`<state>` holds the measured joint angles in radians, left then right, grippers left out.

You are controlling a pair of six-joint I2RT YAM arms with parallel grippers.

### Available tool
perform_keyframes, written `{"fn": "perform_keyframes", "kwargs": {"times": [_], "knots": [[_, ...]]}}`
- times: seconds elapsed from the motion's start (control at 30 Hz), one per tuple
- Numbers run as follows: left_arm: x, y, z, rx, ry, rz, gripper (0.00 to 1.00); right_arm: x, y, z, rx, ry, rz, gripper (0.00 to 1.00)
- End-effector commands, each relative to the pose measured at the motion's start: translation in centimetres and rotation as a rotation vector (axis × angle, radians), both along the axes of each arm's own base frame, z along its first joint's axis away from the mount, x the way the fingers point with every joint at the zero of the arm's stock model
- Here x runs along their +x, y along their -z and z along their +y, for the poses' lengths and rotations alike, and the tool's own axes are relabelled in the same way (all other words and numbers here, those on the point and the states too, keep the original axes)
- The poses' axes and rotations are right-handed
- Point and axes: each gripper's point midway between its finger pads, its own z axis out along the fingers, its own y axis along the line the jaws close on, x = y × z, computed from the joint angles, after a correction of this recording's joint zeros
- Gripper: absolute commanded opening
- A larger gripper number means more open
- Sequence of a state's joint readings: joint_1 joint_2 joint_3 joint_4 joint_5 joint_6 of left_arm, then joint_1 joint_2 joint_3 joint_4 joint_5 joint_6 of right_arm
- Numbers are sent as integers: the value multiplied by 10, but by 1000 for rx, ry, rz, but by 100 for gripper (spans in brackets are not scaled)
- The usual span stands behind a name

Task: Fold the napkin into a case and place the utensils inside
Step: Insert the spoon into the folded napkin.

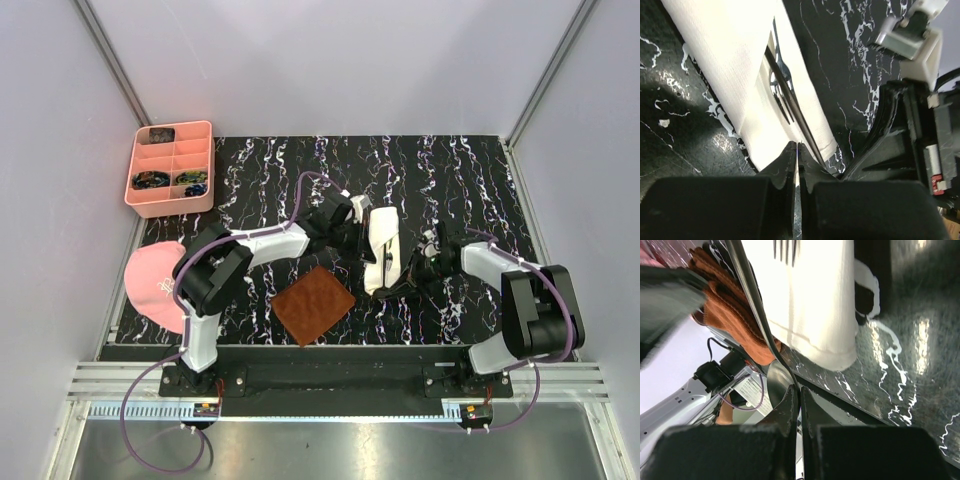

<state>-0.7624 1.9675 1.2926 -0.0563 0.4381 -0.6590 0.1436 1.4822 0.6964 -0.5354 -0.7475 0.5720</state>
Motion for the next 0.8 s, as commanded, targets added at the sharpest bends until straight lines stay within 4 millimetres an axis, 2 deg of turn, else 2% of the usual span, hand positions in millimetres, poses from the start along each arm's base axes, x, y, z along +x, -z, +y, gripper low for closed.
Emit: {"fn": "perform_keyframes", "kwargs": {"times": [0.0, 0.77], "knots": [[1, -18, -4, -45, 8, -55, 5, 21, -12, 4, 46, -22, -73, 0], [-7, -13, 0, -38, 14, -40, 4, 57, 5, 5, 28, -25, -93, 0]]}}
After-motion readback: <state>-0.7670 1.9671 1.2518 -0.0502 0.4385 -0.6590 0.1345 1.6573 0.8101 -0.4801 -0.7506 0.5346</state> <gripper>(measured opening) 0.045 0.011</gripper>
